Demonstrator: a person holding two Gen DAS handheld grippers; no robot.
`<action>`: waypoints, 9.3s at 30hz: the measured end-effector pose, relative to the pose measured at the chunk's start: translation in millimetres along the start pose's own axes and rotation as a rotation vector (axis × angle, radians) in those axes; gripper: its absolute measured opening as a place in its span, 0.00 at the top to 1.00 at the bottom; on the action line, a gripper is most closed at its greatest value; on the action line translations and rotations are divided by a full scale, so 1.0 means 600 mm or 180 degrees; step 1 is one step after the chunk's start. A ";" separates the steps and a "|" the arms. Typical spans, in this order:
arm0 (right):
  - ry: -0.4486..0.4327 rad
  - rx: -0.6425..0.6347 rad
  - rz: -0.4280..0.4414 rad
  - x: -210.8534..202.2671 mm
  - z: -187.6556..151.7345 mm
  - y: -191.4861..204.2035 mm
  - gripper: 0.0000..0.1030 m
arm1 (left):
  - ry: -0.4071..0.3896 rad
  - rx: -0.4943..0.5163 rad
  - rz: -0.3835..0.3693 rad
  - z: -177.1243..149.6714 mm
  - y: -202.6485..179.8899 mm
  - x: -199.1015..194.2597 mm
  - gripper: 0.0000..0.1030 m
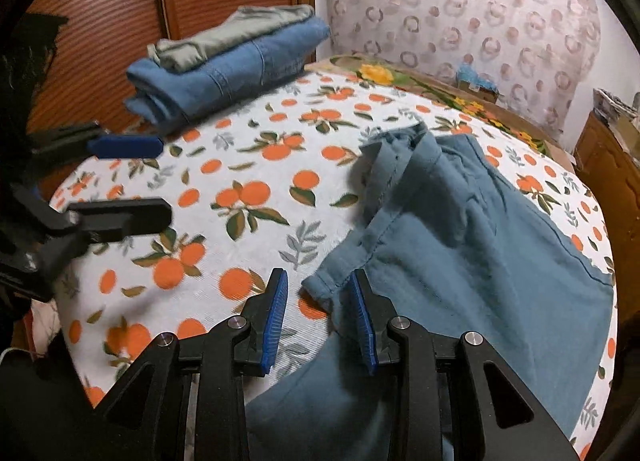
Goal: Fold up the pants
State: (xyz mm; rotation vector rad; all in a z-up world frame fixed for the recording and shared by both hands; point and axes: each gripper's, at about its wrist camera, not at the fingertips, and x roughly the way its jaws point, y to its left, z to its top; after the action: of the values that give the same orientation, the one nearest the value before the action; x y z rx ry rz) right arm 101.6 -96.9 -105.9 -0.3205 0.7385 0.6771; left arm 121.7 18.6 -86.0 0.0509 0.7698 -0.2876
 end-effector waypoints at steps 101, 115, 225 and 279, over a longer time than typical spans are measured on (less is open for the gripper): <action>-0.0075 0.0992 -0.0846 -0.041 -0.007 -0.302 0.87 | 0.0421 0.0464 -0.0294 0.161 -0.088 0.256 0.23; -0.0181 0.1009 -0.1014 -0.064 -0.034 -0.309 0.96 | 0.0432 0.0438 -0.0296 0.162 -0.088 0.258 0.23; -0.0582 0.1313 -0.0534 -0.256 -0.201 -0.091 0.91 | 0.0353 0.0441 -0.0665 -0.029 -0.210 0.018 0.82; -0.0273 0.1370 -0.0650 -0.204 -0.213 -0.070 0.77 | 0.0463 0.0386 -0.0544 -0.048 -0.191 0.037 0.57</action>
State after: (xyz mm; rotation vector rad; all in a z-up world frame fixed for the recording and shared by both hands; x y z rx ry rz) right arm -2.2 -246.2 -107.7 0.0285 0.7375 0.3240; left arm 85.8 -92.7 -115.5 0.1219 0.9023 -0.4970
